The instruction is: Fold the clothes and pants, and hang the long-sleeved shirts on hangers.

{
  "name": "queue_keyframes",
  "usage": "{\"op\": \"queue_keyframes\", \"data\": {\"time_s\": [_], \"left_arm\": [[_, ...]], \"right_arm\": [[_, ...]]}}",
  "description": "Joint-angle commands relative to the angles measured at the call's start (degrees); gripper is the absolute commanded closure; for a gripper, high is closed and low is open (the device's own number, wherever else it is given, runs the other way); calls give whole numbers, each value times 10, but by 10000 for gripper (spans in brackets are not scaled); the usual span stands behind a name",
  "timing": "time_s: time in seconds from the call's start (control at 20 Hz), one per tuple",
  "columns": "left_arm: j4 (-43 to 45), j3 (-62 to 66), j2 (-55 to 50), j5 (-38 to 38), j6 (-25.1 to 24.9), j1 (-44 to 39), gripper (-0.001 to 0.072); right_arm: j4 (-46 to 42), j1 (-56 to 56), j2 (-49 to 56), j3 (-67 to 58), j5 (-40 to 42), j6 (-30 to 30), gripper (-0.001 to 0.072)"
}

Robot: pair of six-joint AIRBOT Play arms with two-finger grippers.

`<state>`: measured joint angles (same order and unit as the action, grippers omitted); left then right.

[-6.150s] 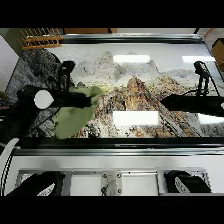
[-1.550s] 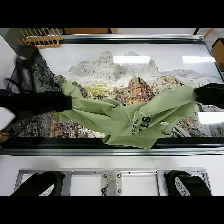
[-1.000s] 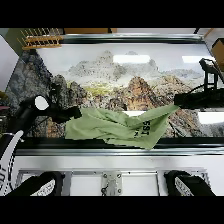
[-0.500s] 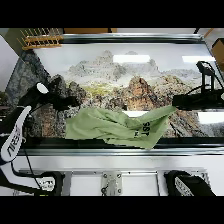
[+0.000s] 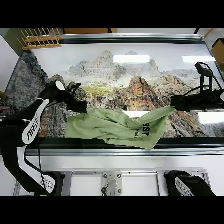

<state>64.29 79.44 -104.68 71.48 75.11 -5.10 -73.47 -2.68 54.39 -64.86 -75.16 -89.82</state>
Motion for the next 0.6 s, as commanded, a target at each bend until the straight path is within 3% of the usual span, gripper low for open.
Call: {"op": "queue_keyframes", "data": {"time_s": [0.0,0.15,0.55], "left_arm": [[0,47,-2,3,22,-28,696],[2,129,58,3,53,-23,697],[7,346,362,25,55,12,696]], "right_arm": [[2,0,0,0,18,1,699],[-8,-9,-2,-39,54,50,699],[-17,-56,-13,-371,92,61,700]]}}
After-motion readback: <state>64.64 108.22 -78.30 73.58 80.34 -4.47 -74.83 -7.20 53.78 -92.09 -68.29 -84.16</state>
